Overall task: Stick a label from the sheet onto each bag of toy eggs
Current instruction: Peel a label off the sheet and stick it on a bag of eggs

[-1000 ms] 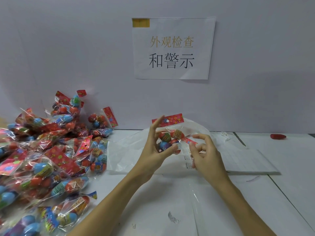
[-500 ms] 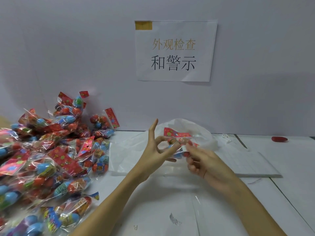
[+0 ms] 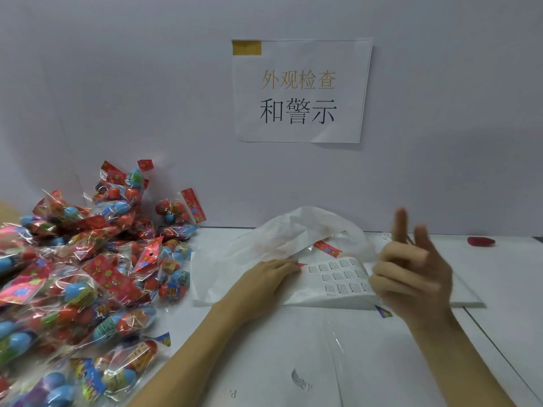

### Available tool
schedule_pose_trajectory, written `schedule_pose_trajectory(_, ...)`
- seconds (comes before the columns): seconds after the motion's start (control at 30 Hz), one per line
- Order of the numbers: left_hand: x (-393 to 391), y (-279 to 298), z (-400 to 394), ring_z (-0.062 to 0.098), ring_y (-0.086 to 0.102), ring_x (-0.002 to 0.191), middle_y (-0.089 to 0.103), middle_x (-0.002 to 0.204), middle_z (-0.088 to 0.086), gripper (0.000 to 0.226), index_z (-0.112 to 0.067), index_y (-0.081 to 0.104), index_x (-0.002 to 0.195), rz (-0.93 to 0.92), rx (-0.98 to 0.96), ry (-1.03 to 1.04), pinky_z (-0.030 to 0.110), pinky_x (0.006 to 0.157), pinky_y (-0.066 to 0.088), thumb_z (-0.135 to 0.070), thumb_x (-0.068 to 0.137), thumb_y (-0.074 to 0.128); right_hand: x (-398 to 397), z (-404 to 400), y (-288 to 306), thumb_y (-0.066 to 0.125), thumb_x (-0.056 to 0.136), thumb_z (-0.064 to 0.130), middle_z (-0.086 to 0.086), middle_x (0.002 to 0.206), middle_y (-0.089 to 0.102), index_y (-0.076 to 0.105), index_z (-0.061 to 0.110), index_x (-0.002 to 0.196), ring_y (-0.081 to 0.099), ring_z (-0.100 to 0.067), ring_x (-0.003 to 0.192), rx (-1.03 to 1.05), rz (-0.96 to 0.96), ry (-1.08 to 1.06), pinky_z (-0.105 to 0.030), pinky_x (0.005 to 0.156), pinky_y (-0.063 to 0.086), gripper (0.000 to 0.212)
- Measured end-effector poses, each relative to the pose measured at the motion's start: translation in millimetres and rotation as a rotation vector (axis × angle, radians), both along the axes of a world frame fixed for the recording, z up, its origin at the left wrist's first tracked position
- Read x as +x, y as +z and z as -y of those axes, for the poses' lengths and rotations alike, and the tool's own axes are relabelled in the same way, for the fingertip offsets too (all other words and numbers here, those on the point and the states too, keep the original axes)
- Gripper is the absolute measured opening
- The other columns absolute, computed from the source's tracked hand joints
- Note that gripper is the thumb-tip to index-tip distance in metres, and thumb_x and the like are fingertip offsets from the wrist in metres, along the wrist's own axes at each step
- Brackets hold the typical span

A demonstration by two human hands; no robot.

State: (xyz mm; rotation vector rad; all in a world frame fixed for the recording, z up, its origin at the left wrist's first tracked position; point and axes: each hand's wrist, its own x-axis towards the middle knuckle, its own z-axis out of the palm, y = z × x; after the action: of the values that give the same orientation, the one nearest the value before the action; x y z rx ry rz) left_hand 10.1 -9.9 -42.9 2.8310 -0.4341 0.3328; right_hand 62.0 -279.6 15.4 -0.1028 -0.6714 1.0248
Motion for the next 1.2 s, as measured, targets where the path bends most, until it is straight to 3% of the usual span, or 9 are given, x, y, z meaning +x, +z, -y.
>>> schedule_pose_trajectory(0.13, 5, -5, 6, 0.021, 0.044, 0.131, 0.050, 0.147, -0.003, 0.043, -0.024, 0.043, 0.153, 0.047, 0.073, 0.055, 0.028, 0.107, 0.032, -0.021, 0.110, 0.042, 1, -19, -10, 0.037, 0.113, 0.031, -0.013, 0.094, 0.071, 0.055, 0.006, 0.147, 0.042, -0.015, 0.062, -0.182, 0.003, -0.040, -0.026, 0.058, 0.034, 0.046)
schedule_pose_trajectory(0.23, 7, -9, 7, 0.025, 0.040, 0.131, 0.040, 0.144, -0.002, 0.042, -0.030, 0.042, 0.151, 0.037, 0.133, 0.152, 0.033, 0.108, 0.029, -0.034, 0.110, 0.034, 0, -24, -14, 0.074, 0.095, 0.027, -0.004, 0.075, 0.067, 0.070, 0.009, 0.132, 0.040, -0.010, 0.049, -0.387, -0.011, -0.207, -0.019, 0.044, 0.038, 0.041)
schedule_pose_trajectory(0.33, 6, -12, 5, 0.032, 0.027, 0.145, 0.028, 0.157, 0.007, 0.041, -0.046, 0.042, 0.149, -0.034, 0.120, 0.239, 0.037, 0.117, 0.021, -0.044, 0.108, 0.035, -2, -32, -14, 0.095, 0.071, 0.024, -0.002, 0.069, 0.059, 0.074, 0.008, 0.125, 0.045, -0.010, 0.043, -0.511, -0.036, -0.319, -0.019, 0.036, 0.037, 0.060)
schedule_pose_trajectory(0.4, 6, -13, 0, 0.035, 0.011, 0.156, 0.018, 0.167, 0.013, 0.042, -0.054, 0.036, 0.150, -0.114, 0.074, 0.270, 0.042, 0.123, 0.011, -0.047, 0.108, 0.033, -3, -34, -14, 0.096, 0.068, 0.022, -0.002, 0.069, 0.056, 0.074, 0.007, 0.124, 0.045, -0.010, 0.043, -0.541, -0.052, -0.340, -0.019, 0.036, 0.037, 0.063)
schedule_pose_trajectory(0.67, 8, -12, -1, 0.021, 0.037, 0.138, 0.049, 0.142, -0.005, 0.048, -0.035, 0.043, 0.154, 0.021, 0.107, 0.312, 0.032, 0.116, 0.022, -0.048, 0.109, 0.035, 4, -39, -18, 0.075, 0.078, 0.019, 0.002, 0.069, 0.047, 0.079, 0.008, 0.111, 0.039, -0.010, 0.048, -0.609, -0.131, -0.458, -0.019, 0.039, 0.031, 0.035)
schedule_pose_trajectory(0.87, 9, 2, 4, 0.033, 0.064, 0.094, 0.072, 0.100, 0.006, 0.018, -0.011, 0.075, 0.100, 0.381, -0.080, 0.276, 0.039, 0.087, 0.045, -0.017, 0.104, 0.060, 9, -40, -25, 0.065, 0.087, 0.014, 0.000, 0.071, 0.047, 0.076, 0.006, 0.106, 0.038, -0.010, 0.053, -0.712, -0.226, -0.593, -0.019, 0.040, 0.032, 0.023)
schedule_pose_trajectory(1.03, 6, 18, 11, 0.022, 0.070, 0.084, 0.076, 0.101, 0.001, 0.014, -0.010, 0.080, 0.103, 0.589, -0.379, 0.264, 0.035, 0.077, 0.058, -0.011, 0.090, 0.082, 8, -43, -31, 0.062, 0.093, 0.016, -0.010, 0.105, 0.076, 0.080, 0.009, 0.112, 0.071, -0.022, 0.088, -0.886, -0.066, -0.695, -0.026, 0.069, 0.055, 0.027)
schedule_pose_trajectory(1.13, 3, 24, 13, 0.009, 0.069, 0.085, 0.075, 0.100, -0.006, 0.015, -0.013, 0.080, 0.102, 0.594, -0.598, 0.247, 0.029, 0.078, 0.060, -0.009, 0.087, 0.084, 5, -51, -36, 0.056, 0.100, 0.010, -0.020, 0.122, 0.074, 0.070, 0.009, 0.129, 0.072, -0.031, 0.112, -1.023, 0.116, -0.804, -0.038, 0.096, 0.054, 0.032)
schedule_pose_trajectory(1.2, 2, 27, 14, 0.010, 0.070, 0.087, 0.074, 0.098, -0.008, 0.016, -0.015, 0.079, 0.099, 0.574, -0.743, 0.229, 0.029, 0.080, 0.060, -0.005, 0.087, 0.082, -1, -57, -37, 0.057, 0.101, 0.001, -0.022, 0.122, 0.071, 0.061, 0.012, 0.140, 0.070, -0.032, 0.113, -1.060, 0.247, -0.863, -0.035, 0.095, 0.055, 0.041)
